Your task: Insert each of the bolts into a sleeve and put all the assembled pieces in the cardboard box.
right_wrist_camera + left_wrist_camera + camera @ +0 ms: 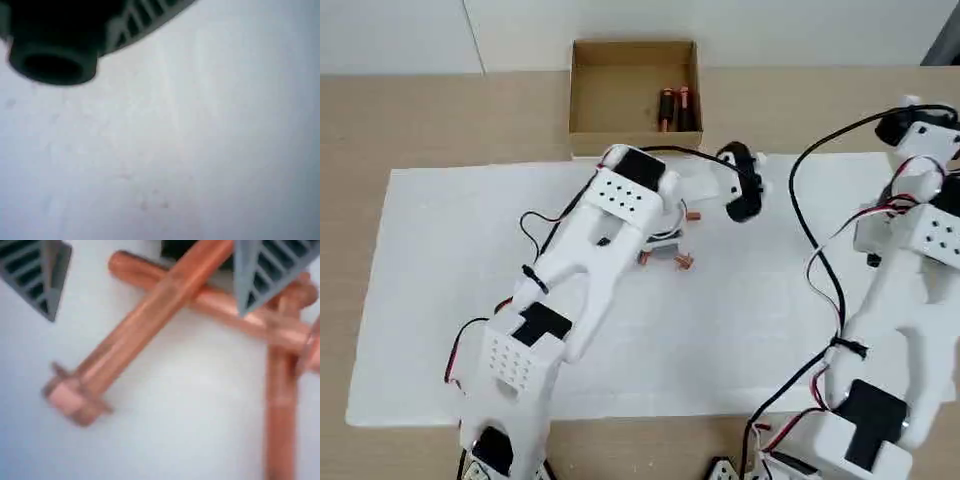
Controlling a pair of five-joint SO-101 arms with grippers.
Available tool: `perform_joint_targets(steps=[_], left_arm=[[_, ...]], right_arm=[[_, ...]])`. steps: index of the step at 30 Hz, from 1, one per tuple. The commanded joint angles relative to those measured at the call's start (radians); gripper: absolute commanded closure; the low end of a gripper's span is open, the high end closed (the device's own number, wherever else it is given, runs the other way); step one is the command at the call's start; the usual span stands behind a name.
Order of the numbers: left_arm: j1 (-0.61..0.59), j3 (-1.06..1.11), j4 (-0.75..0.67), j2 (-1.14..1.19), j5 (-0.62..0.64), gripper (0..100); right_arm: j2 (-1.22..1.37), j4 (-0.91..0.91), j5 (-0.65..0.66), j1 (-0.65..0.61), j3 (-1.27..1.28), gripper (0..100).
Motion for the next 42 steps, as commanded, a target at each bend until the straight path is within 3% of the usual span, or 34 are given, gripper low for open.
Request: perform_joint_targets(steps=[1,17,25,38,42], left_arm=[[0.025,-0.041,0.005,0.003,-0.005,78],[0.029,-0.041,-0.032,0.121,-0.005,78],[0.034,-0.041,-0.028,0.124,-0.005,92],[0.034,-0.054,-0.023,0.121,0.003,93],[0.038,-0.142,0.043,0.126,0.017,94]], right_arm=[[-0.045,0.005,0.012,0.031,-0.012,99.5],[-0.048,0.005,0.014,0.053,-0.012,99.5],[-0.045,0.005,0.012,0.053,-0.012,99.5],[-0.045,0.005,0.011,0.05,-0.012,99.5],[-0.045,0.005,0.011,0.05,-0.012,99.5]])
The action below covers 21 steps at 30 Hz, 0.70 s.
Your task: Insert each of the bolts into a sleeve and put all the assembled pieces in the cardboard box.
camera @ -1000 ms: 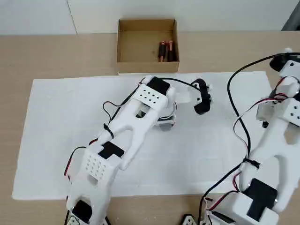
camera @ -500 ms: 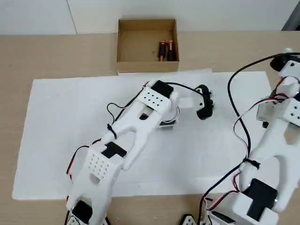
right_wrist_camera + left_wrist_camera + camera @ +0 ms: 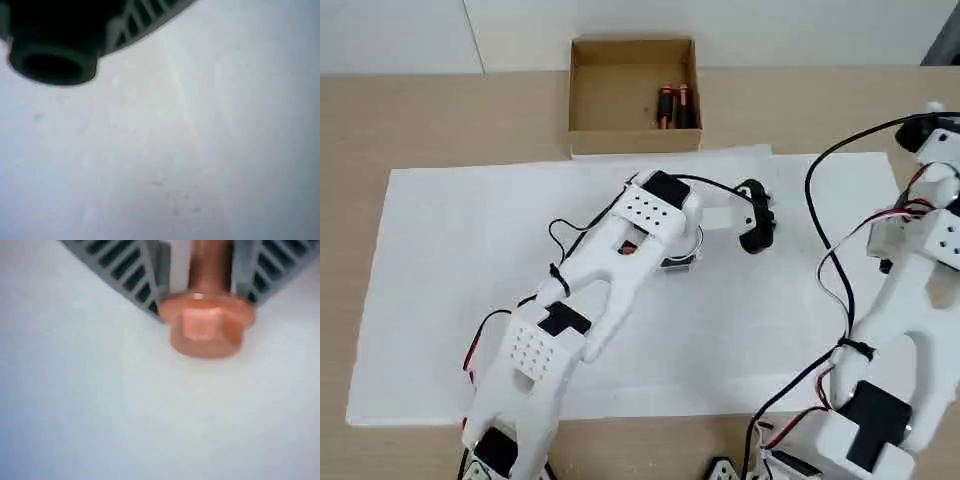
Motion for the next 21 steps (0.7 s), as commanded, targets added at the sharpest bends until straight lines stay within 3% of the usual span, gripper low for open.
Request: perform_joint_targets(steps=[1,16,21], left_arm=[[0.003,-0.111,0.041,-0.008,0.015,95],[0.025,-0.151,0.066,-0.006,0.018,98],[0.006,-0.154,0.06,-0.006,0.135,89]], right_arm=[[-0.045,0.005,0.008,0.007,-0.012,99.5],[-0.045,0.005,0.008,0.007,-0.012,99.5],[-0.045,0.004,0.008,0.007,-0.012,99.5]])
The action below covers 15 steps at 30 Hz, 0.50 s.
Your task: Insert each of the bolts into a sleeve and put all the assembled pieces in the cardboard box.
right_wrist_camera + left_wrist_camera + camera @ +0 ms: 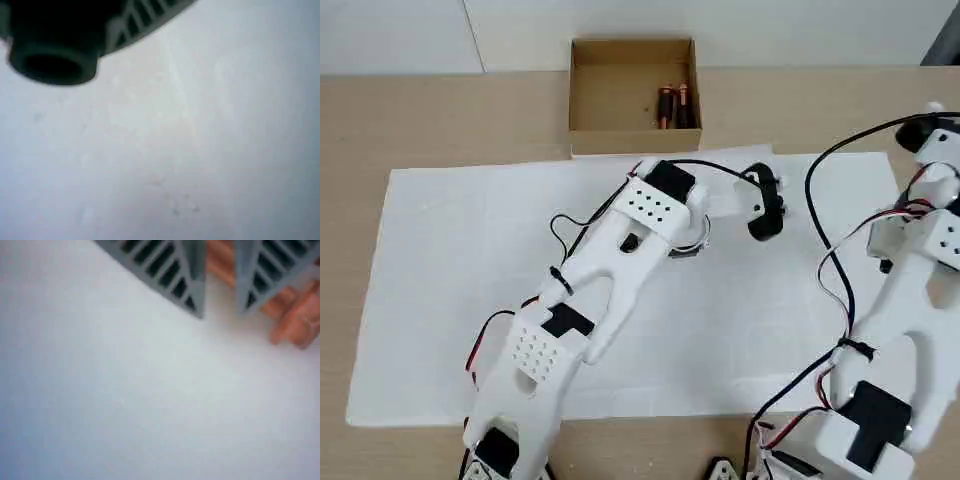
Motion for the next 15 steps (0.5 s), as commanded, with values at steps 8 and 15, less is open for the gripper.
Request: perform_joint_targets(steps=[8,15], left_arm=[[-0.1,-0.045,-0.092,-0.006,0.273,89],[-0.103,-0.039,-0.1,0.003,0.285,89]], right_arm=[[-0.045,0.004,0.006,0.007,-0.012,99.5],[-0.045,0.001,0.003,0.005,-0.012,99.5]])
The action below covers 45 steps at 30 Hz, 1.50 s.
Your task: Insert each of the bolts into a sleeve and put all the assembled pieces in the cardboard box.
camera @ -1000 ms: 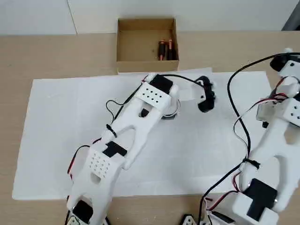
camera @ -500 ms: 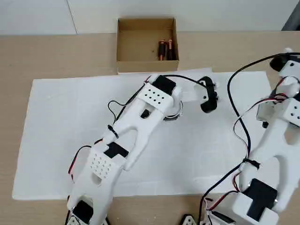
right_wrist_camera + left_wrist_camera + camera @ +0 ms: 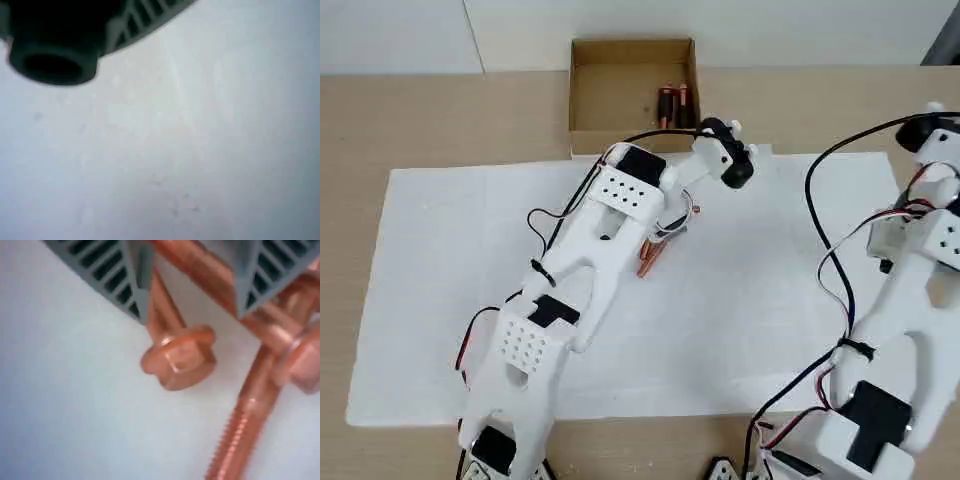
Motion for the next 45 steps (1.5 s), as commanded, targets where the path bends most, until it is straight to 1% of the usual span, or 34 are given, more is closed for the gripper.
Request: perform_joint_targets(steps=[1,3,8,20,25,31,37,41,45], left_arm=[[-0.002,-0.042,-0.018,0.005,0.011,89],[-0.002,-0.045,-0.017,0.029,0.014,89],[-0.002,-0.047,-0.005,0.058,0.069,89],[0.0,-0.041,-0.003,0.061,0.074,89],[0.0,-0.044,-0.003,0.061,0.12,96],[0.002,-0.042,-0.003,0.061,0.124,97],[0.034,-0.047,-0.002,0.052,0.124,97],[0.064,-0.09,0.048,0.052,0.126,97],[0.089,-0.229,0.133,0.052,0.126,97]], right_arm=[[-0.045,0.001,0.003,0.005,-0.012,99.5],[-0.045,0.001,0.003,0.005,-0.012,99.5],[-0.045,0.001,0.005,0.005,-0.012,99.5],[-0.045,-0.004,0.003,0.005,-0.012,99.5],[-0.045,-0.004,0.003,0.005,-0.012,99.5],[-0.045,-0.005,0.002,0.005,-0.012,99.5],[-0.045,-0.004,0.002,0.005,-0.012,99.5],[-0.045,-0.004,0.002,0.005,-0.012,99.5],[-0.045,-0.004,0.002,0.005,-0.012,99.5]])
